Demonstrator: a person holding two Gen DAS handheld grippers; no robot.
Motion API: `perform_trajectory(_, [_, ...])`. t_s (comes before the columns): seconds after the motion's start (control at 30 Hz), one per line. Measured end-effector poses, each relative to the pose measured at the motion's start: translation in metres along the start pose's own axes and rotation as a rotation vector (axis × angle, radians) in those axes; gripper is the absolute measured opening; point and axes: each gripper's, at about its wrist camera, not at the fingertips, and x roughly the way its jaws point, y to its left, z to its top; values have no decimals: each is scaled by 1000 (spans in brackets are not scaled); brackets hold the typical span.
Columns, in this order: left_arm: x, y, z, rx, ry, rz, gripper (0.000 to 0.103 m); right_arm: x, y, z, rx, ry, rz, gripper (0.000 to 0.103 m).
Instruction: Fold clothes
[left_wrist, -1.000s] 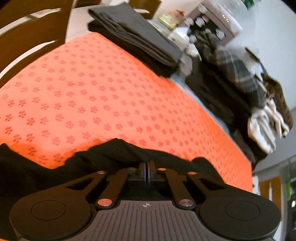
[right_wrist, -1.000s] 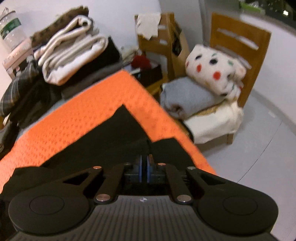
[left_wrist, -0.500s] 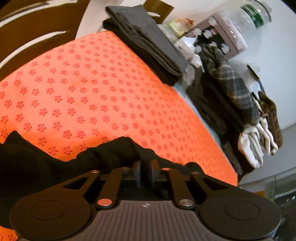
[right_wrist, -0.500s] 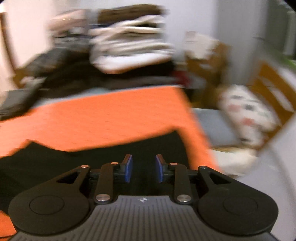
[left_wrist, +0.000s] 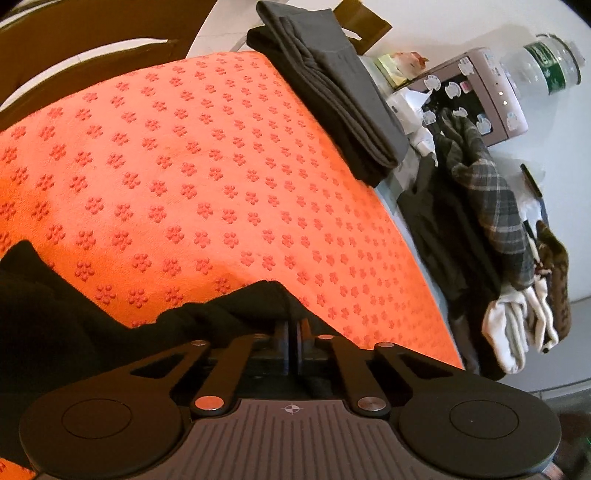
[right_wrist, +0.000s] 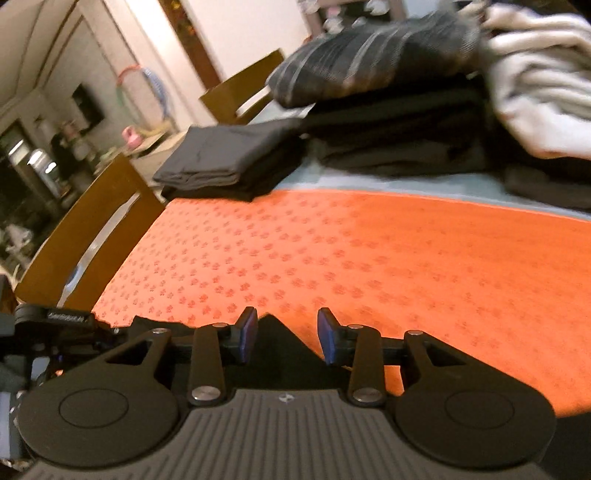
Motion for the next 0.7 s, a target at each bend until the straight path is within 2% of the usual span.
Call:
perform_trajectory(0.17, [-9, -5, -1, 30, -16, -14, 3, 45, -10, 6, 49, 162, 93, 39])
perform_trajectory(0.2, [-12, -6, -1, 34, -19, -13, 3, 47, -10, 6, 55, 168, 100, 15])
perform_trajectory(0.23, [-14, -7, -2, 38, -22, -12, 3, 49, -10, 5, 61, 175, 108, 8])
perform_trajectory(0.27, [-16, -8, -2, 42, -25, -10, 3, 51, -10, 5, 68, 181, 115, 8])
perform_trajectory(0.37, [-16, -7, -2, 39, -23, -2, 3, 45, -15, 7, 112, 110, 86, 9])
perform_trajectory(0.4, [-16, -5, -2, 32, -20, 2, 3, 41, -12, 7, 107, 85, 65, 12])
perform_trajectory(0.47, [-15, -1, -1, 8, -7, -9, 3, 29, -3, 3, 42, 21, -19, 17])
perform_trajectory(0.5, [-15, 1, 0, -3, -2, -16, 4, 20, 1, 0, 8, -8, -57, 26])
perform_trajectory(0.6, [-20, 8, 2, -37, -6, -45, 6, -11, 8, -10, -33, -49, -65, 29])
perform_trajectory(0.67, [-23, 12, 3, -61, 1, -60, 14, -27, 18, -24, -75, -46, -54, 29])
perform_trajectory(0.7, [-24, 14, 4, -73, 5, -65, 23, -32, 23, -32, -101, -40, -53, 29])
